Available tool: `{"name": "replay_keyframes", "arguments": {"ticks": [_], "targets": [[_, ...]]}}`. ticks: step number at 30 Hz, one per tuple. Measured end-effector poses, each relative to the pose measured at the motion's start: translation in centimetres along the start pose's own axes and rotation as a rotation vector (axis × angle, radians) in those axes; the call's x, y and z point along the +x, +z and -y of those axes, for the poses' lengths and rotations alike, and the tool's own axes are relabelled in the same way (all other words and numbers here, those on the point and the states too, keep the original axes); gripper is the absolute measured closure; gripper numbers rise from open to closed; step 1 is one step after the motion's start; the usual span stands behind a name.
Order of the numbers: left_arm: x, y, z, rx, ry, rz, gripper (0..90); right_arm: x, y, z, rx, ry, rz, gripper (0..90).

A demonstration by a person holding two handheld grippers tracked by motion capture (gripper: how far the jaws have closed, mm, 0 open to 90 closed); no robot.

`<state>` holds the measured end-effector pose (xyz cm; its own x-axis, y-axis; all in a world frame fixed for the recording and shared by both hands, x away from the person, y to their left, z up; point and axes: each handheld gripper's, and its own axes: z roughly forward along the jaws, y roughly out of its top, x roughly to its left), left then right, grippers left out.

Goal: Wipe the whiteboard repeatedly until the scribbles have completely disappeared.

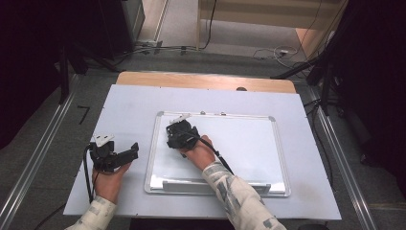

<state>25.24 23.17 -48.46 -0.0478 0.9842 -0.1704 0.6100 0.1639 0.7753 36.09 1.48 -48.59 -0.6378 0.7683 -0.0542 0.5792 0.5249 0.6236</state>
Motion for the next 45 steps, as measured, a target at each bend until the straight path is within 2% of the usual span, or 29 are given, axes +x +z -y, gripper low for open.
{"name": "replay_keyframes", "arguments": {"ticks": [8,14,18,35,40,45], "targets": [[-0.1,0.1,0.0,0.004,0.0,-0.002,5.8,1.4,-0.9,1.1,-0.001,-0.061,-0.045,37.8],[-0.1,0.1,0.0,0.001,0.0,-0.003,5.8,1.5,-1.0,1.2,-0.002,-0.063,-0.058,37.7],[0.0,-0.1,0.1,-0.003,-0.005,-0.001,5.8,0.9,-0.6,0.9,-0.01,-0.044,-0.046,37.7],[0.4,-0.3,0.1,-0.007,-0.013,-0.005,5.8,-3.5,-0.1,0.5,-0.015,0.042,0.027,37.7],[0.3,-0.2,0.1,-0.005,-0.012,-0.008,5.8,-3.6,-0.3,0.8,-0.012,0.045,0.041,37.7],[0.1,-0.2,0.0,-0.001,-0.003,-0.006,5.8,-2.8,-0.8,1.3,-0.01,0.019,0.022,37.7]]}}
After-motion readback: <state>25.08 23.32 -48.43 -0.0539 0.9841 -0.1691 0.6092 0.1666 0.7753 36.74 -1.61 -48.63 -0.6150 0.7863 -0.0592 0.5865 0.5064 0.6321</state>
